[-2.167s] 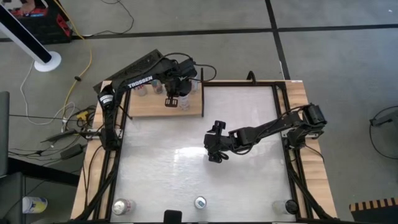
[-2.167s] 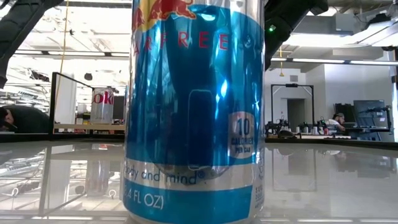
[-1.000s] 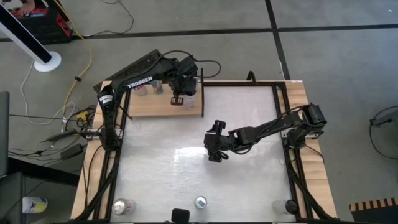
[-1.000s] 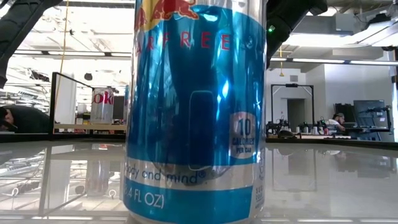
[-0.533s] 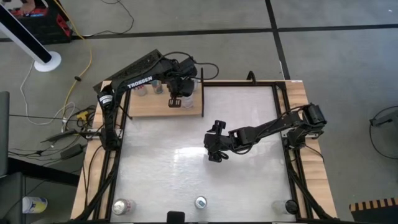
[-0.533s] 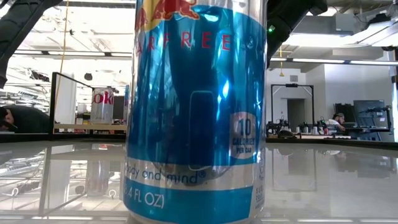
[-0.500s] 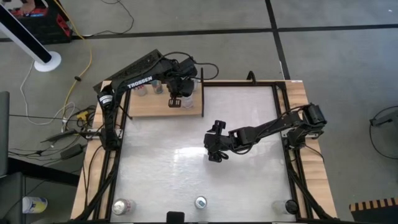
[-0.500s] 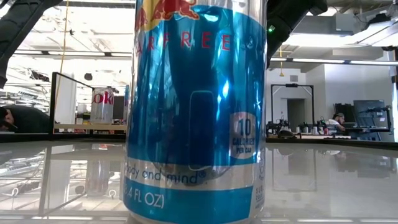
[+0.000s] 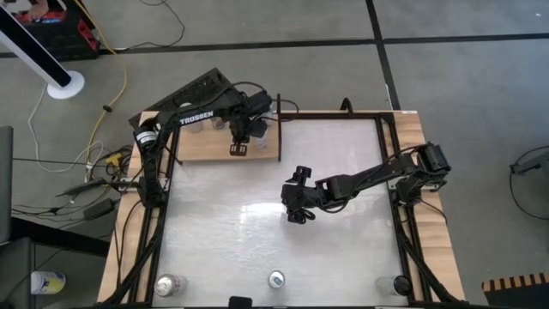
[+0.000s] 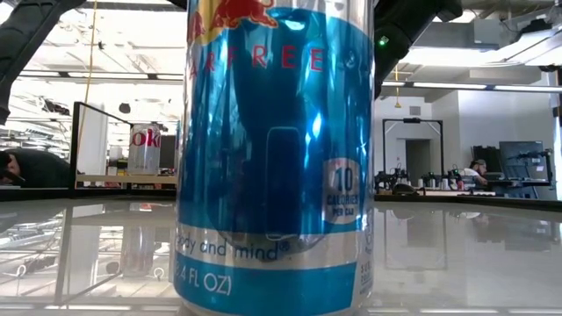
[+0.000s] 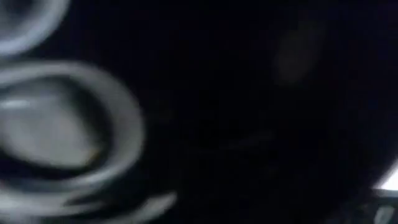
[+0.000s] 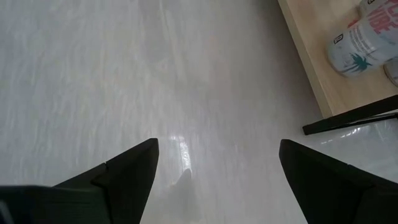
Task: Place canned beverage on shelf
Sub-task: Put the peach vibe celsius soda can aligned with the other peach vibe celsius soda can on the shelf
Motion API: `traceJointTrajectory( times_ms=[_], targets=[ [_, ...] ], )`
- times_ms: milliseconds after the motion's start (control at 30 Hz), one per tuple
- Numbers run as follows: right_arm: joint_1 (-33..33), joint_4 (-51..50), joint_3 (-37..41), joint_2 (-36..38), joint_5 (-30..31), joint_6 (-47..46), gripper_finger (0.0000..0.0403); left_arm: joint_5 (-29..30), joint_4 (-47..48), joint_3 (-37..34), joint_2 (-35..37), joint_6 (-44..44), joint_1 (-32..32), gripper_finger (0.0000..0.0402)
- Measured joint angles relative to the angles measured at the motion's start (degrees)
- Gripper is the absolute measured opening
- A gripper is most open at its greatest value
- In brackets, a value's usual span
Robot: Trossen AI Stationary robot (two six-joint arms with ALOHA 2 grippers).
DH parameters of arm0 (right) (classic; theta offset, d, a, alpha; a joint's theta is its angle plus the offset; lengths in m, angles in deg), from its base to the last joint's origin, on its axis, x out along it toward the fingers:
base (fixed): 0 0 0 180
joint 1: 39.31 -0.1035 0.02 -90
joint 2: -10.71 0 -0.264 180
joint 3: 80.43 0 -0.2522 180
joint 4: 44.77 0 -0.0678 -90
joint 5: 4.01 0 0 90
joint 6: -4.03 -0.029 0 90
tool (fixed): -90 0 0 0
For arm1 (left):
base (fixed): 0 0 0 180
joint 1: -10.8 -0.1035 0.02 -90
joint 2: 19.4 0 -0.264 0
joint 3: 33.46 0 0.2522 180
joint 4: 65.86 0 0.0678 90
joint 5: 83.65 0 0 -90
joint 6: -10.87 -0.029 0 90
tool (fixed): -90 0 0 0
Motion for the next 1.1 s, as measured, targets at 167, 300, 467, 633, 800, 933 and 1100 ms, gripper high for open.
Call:
traceJointTrajectory(
  times_ms=[167, 300, 467, 633, 800, 933, 1100],
  targets=[
    [0.0, 0.0, 0.0, 0.0, 0.0, 0.0, 0.0359, -1.0, -2.9, 0.0, 0.3, -0.4, 0.0, 0.0],
    [0.0, -0.1, 0.0, 0.0, 0.0, 0.0, 0.0359, -1.0, -3.6, -0.1, 0.9, -0.6, 0.0, 0.0],
    [0.0, -0.4, 0.0, 0.0, 0.0, 0.0, 0.0359, -1.1, -4.1, -0.1, 2.0, -1.2, -0.1, 0.0],
    [0.0, -0.3, 0.0, 0.0, 0.0, 0.0, 0.0359, -1.5, -5.0, -0.1, 3.3, -1.2, -0.1, 0.0],
    [0.0, 0.0, 0.0, 0.0, 0.0, 0.0, 0.0359, -1.5, -7.1, 0.0, 3.3, -1.0, -0.1, 0.0],
    [0.0, 0.0, 0.0, 0.0, 0.0, 0.0, 0.0359, -1.0, -7.9, 0.0, 3.3, -1.4, 0.2, 0.0],
    [0.0, 0.0, 0.0, 0.0, 0.0, 0.2, 0.0359, -1.0, -8.3, 0.0, 3.3, -1.4, 0.2, 0.0]
  ],
)
